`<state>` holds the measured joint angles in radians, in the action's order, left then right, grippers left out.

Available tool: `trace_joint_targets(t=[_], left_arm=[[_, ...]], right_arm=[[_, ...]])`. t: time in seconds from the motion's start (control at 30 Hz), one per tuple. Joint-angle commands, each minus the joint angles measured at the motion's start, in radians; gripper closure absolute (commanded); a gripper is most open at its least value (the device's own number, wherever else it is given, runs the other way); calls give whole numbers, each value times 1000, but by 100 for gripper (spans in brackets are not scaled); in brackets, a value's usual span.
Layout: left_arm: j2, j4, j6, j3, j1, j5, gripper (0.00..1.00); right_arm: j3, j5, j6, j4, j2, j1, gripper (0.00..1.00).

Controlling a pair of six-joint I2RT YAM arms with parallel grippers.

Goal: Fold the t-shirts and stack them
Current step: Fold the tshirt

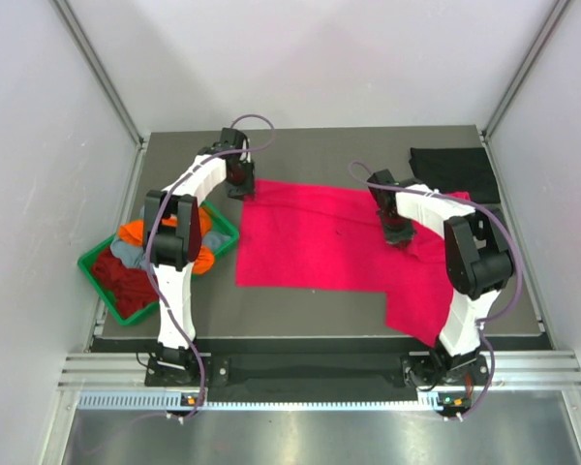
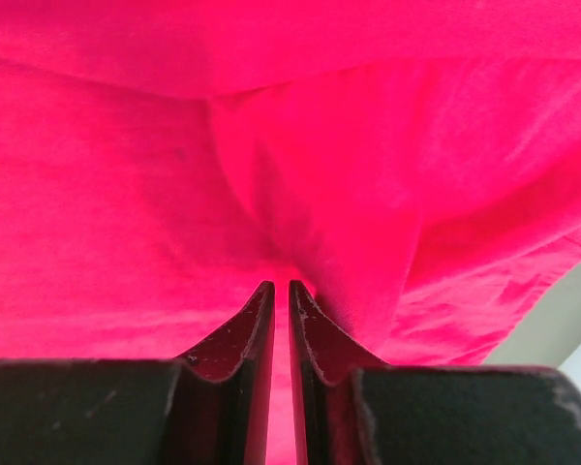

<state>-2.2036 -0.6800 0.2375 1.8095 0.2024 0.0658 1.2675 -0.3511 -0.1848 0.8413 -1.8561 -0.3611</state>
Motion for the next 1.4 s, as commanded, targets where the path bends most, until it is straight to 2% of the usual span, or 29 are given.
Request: trace_joint_targets(t=[0.0,0.3,0.43,0.57,0.97,1.07,1.37], left_arm=[[-4,31,-18,-9,0,0,59],[-16,25,-26,-2,-1,-9,60],[-18,25,-26,-2,0,-8,60],[-10,25,-26,-3,-1,-12,60],[1,22,-29,-4,0,-21,60],[2,20,-29,-7,-1,-23,60],[10,22,-32,-9,-1,-26,60]], right_arm=[[-13,-78,-1,-39,8,10,88],[-2,-80,13,-47,-11,50,84],[-7,4,25,-68,-17,76,82],[-13,17,27,-76,-20,96,81],[-42,99,34,-100,-18,134,82],[-39,119,33,-100,-18,137,86],[-46,156,21,-102,-34,155,83]])
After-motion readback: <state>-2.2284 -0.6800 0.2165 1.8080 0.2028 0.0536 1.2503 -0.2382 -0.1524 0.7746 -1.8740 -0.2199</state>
